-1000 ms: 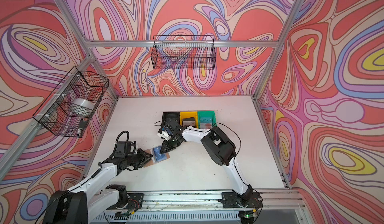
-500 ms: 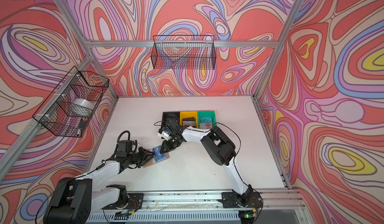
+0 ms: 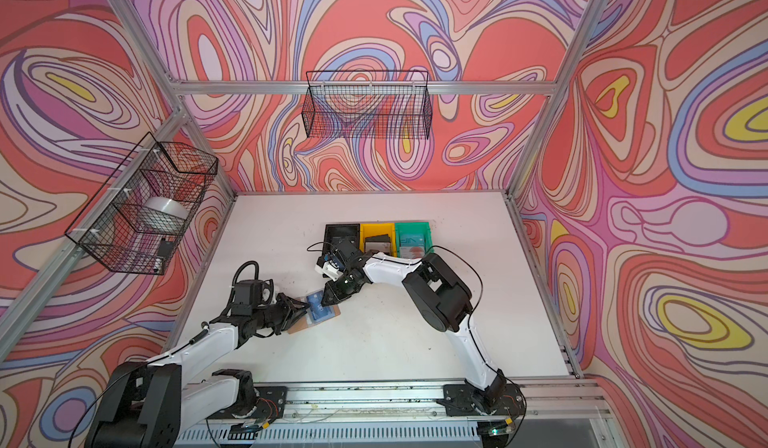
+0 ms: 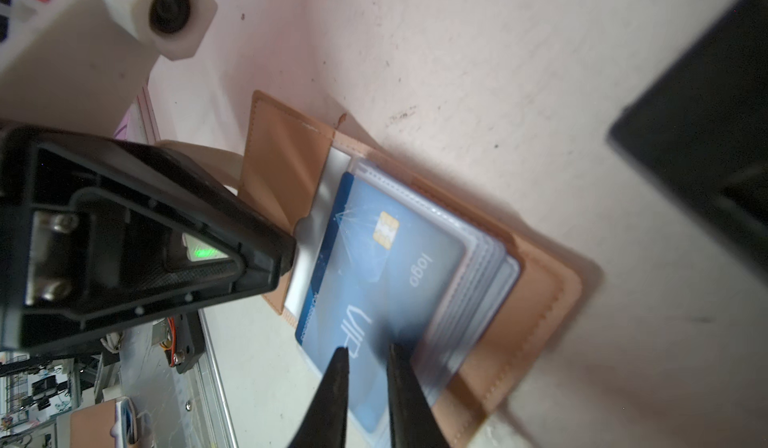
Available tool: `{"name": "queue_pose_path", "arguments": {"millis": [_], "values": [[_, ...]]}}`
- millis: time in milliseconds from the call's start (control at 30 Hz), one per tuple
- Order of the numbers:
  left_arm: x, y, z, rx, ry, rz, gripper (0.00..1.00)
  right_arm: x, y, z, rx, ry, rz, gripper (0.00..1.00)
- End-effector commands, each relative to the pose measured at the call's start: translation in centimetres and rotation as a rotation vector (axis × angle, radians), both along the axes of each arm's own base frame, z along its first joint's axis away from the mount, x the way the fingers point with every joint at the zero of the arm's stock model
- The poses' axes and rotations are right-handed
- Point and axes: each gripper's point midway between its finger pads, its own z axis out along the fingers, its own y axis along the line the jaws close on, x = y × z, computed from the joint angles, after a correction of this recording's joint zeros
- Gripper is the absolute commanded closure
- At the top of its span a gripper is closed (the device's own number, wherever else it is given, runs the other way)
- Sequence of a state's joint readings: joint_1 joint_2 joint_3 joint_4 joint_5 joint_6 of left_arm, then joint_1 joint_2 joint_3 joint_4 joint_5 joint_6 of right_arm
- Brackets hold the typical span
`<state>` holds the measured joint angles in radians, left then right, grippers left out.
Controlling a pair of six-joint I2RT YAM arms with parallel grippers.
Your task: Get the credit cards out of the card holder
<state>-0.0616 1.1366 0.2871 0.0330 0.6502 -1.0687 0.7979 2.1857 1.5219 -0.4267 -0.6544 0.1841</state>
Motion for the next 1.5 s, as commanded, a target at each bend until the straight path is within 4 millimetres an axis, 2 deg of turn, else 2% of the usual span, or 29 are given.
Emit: {"name": "queue_pose_path", "arguments": {"millis": [0, 167, 367, 567, 933, 1467], "values": [[-0.4, 0.4, -0.7, 0.016, 0.024, 0.007, 0.74, 0.3, -1.4, -0.5, -0.072, -0.038, -0.021, 0.79], [-0.4, 0.3, -0.9, 0.013, 0.029, 0.007, 0.74, 0.4, -1.4, 0.5, -0.062, -0.059, -0.017, 0.79], [-0.4, 0.3, -1.1, 0.012, 0.028, 0.009, 0.74, 0.6, -1.2, -0.2, -0.068, -0.050, -0.018, 0.79], [-0.6, 0.4, -1.4, 0.016, 0.037, 0.012, 0.74, -0.2, -0.7, -1.1, -0.061, -0.017, -0.006, 0.79], [-0.8, 0.3, -2.1, 0.004, 0.047, 0.017, 0.74, -0.7, 0.0, 0.1, -0.033, -0.037, 0.017, 0.79], [-0.6, 0.3, -2.3, -0.009, 0.037, 0.015, 0.75, -1.3, 0.5, -0.1, -0.010, -0.011, 0.036, 0.80]]}}
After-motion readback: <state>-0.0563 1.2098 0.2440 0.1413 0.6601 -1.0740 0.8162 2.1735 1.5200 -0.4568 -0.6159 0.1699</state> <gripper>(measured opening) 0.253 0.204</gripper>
